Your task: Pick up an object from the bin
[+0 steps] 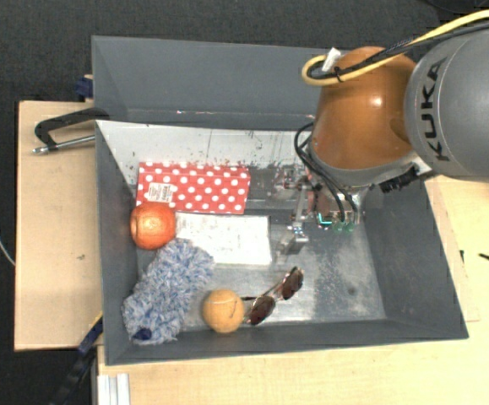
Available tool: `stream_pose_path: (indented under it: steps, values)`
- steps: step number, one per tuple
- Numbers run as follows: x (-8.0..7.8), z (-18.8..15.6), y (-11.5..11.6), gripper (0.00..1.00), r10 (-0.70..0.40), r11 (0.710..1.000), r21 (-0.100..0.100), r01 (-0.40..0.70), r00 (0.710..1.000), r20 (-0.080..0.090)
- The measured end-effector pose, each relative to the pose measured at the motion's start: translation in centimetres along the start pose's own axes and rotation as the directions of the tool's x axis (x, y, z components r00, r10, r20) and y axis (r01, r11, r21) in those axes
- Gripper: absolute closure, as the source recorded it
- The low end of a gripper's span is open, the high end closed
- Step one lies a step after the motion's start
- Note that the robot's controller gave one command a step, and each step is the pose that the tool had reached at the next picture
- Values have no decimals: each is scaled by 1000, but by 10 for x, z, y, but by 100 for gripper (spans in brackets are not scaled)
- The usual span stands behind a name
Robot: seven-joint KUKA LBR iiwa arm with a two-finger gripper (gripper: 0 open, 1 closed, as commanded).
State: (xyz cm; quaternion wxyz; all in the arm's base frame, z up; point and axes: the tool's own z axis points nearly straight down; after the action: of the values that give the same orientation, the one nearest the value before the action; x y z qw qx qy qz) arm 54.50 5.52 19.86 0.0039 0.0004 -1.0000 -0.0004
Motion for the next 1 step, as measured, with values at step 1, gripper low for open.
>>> stream_pose_path:
  steps: [1]
  values:
    - [-2,-5,0,0,1,1000,-1,-1,1000,9]
